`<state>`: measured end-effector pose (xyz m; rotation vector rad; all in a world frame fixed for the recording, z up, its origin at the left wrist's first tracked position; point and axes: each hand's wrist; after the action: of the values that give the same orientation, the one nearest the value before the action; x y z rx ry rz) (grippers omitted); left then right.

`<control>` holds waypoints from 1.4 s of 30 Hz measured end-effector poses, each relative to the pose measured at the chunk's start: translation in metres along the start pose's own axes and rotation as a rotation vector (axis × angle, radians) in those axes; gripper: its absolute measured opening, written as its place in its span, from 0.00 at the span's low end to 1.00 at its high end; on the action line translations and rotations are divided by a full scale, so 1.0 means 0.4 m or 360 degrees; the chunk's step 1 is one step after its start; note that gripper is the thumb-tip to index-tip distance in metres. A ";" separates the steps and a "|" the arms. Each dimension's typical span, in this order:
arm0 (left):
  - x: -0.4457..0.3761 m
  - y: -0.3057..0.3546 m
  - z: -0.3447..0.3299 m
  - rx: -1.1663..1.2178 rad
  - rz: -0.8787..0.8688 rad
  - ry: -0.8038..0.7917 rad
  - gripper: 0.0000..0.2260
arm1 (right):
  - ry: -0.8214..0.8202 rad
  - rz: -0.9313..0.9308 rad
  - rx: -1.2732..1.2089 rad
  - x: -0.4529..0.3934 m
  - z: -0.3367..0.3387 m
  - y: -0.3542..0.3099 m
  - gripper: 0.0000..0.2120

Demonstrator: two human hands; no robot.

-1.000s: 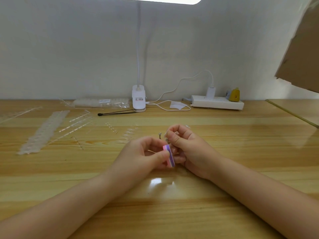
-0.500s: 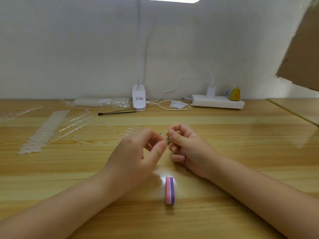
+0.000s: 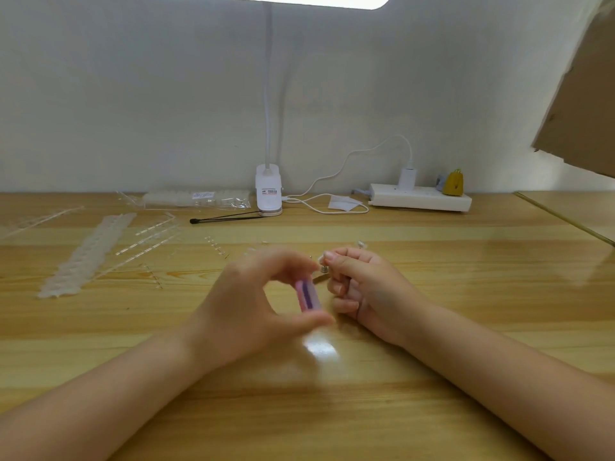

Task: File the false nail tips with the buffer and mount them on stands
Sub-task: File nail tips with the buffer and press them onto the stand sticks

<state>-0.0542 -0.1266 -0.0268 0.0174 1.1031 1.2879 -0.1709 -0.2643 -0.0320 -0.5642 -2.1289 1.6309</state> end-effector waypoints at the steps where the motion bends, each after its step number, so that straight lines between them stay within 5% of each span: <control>1: -0.004 -0.002 0.003 0.0036 0.0117 0.0173 0.21 | -0.0007 0.0002 0.0019 0.000 0.000 0.000 0.03; 3: -0.010 -0.005 0.003 0.0187 0.0443 0.0375 0.20 | -0.0035 0.0025 0.0075 0.002 0.000 0.001 0.04; 8: -0.019 -0.014 -0.010 0.0653 0.1044 0.0401 0.25 | -0.0131 0.0144 0.0225 0.002 0.003 0.012 0.03; 12: -0.013 -0.009 -0.025 0.1024 0.1088 0.0409 0.27 | -0.0213 0.0218 0.0370 0.003 0.001 0.020 0.04; 17: -0.029 -0.030 0.003 0.1181 0.1089 0.0823 0.30 | -0.0176 0.0125 0.0241 -0.002 0.010 0.011 0.04; 22: -0.019 -0.002 -0.033 0.1172 0.1101 0.0501 0.25 | -0.0197 0.0171 0.0368 0.002 0.003 0.014 0.07; 26: -0.036 -0.019 0.001 0.1303 0.1129 0.0861 0.24 | -0.0180 0.0099 0.0284 -0.003 0.010 0.010 0.07; 31: -0.026 -0.004 -0.019 0.1049 0.1162 0.0473 0.25 | -0.0218 0.0111 0.0311 -0.008 0.014 0.018 0.05; 36: -0.043 -0.032 0.029 0.0936 0.1139 0.0838 0.23 | -0.0267 0.0045 0.0353 -0.011 0.016 0.013 0.11; 40: -0.035 -0.068 0.038 0.0215 0.1262 0.0362 0.20 | -0.0246 0.0028 0.0305 -0.012 0.015 0.010 0.12; 42: -0.024 -0.073 0.034 -0.0538 0.1082 0.0113 0.21 | -0.0248 0.0015 0.0287 -0.013 0.015 0.010 0.14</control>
<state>-0.0224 -0.1370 -0.0301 0.1011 0.9550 2.0878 -0.1696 -0.2712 -0.0376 -0.4033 -2.0584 1.9037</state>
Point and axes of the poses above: each hand's wrist, its own x-axis away from the middle knuckle, its own z-axis out of the back of the hand, y = z × x, and after that the axes turned 6 degrees about x, right-handed
